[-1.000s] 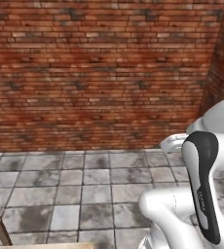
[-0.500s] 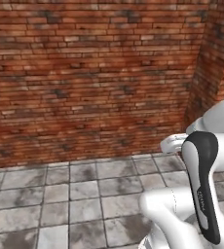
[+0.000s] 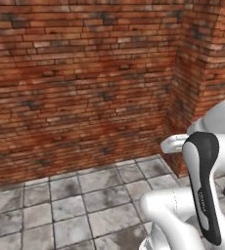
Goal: Pick the egg and butter from the fridge and place them by the bowl for mixing.
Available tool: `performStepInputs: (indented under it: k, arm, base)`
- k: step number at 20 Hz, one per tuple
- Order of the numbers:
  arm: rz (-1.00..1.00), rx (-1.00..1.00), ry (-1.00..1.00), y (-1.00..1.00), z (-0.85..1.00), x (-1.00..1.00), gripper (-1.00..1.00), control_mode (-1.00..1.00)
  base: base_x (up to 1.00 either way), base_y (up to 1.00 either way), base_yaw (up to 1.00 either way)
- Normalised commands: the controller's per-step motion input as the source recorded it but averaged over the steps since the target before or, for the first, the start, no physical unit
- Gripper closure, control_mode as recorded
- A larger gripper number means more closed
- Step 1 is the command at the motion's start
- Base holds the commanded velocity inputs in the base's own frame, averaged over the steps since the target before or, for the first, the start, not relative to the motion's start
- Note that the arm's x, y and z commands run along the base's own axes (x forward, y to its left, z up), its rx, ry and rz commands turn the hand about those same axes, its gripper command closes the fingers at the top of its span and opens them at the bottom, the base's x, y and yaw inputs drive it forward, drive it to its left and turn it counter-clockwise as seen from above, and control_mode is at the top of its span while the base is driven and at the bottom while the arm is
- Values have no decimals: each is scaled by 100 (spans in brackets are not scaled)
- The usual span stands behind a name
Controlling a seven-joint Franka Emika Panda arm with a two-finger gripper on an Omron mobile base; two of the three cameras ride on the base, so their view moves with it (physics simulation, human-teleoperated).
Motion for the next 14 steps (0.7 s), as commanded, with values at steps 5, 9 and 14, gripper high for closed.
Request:
performStepInputs:
  k: [5, 9, 14]
  arm:
    - [0, 0, 0, 0, 0, 0, -100, 100]
    - [0, 0, 0, 0, 0, 0, -100, 100]
    - [0, 0, 0, 0, 0, 0, -100, 100]
  base:
    - [50, -11, -32]
    - [52, -11, -31]
    - [53, -11, -30]
